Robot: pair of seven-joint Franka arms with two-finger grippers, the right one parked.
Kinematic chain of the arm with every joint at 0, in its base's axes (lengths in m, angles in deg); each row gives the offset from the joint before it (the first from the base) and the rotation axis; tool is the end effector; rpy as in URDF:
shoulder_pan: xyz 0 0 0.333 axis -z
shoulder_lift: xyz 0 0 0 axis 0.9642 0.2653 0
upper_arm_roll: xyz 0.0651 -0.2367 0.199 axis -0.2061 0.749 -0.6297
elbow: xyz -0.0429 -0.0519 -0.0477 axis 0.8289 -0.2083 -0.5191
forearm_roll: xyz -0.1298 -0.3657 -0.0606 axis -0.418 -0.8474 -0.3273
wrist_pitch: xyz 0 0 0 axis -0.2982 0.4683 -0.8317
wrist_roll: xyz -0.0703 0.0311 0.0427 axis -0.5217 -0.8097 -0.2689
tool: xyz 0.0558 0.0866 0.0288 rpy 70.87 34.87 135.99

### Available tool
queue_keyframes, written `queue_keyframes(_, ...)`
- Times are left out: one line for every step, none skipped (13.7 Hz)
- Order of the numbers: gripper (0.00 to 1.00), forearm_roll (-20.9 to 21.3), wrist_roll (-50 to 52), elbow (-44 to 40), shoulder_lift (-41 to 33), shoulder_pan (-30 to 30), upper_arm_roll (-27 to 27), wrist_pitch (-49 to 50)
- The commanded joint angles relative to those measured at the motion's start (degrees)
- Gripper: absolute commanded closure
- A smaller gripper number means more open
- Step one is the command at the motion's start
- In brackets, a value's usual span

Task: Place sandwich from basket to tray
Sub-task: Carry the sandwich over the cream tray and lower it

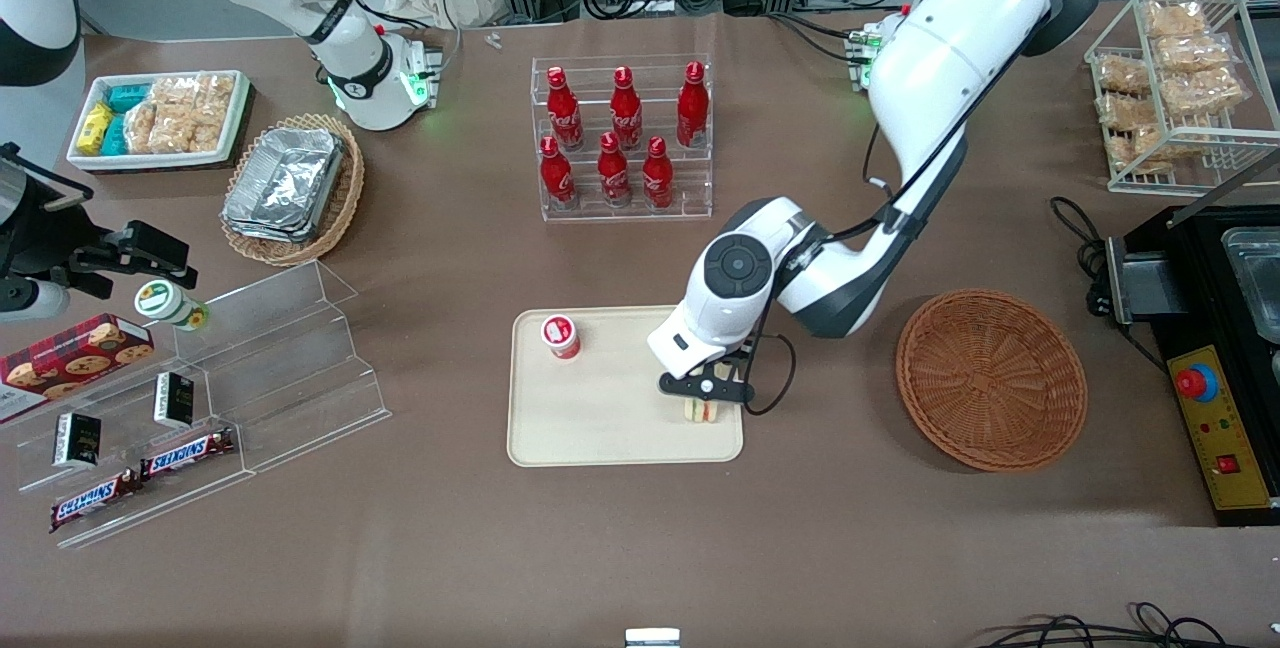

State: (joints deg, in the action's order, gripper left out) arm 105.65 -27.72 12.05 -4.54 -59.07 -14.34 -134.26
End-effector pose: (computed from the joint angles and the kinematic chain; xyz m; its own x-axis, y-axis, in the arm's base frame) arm 0.5866 -0.4358 0.2541 0.9900 -0.1371 0.0327 -0.1394 -0.9870 0.0806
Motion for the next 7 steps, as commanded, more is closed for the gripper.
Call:
queue_keyframes(0.97,1.7,2.9,-1.8,1.5,0.6,-0.1,-0.5)
queue_keyframes(0.62,1.6,3.6,-1.8,1.4,0.5,-0.1,-0.4)
queue_keyframes(0.04,1.6,3.9,-1.8,1.0,0.4,-0.1,-0.1)
queue_keyframes(0.00,1.2,4.2,-1.8,0.2,0.1,-0.1,0.8)
queue_keyframes(0.00,0.6,4.2,-2.0,-1.2,0.0,0.0,3.1)
queue_keyframes(0.00,0.5,4.2,-2.3,-2.6,-0.1,0.0,6.2)
queue_keyframes(0.00,0.4,3.9,-2.4,-4.7,-0.4,0.1,9.6)
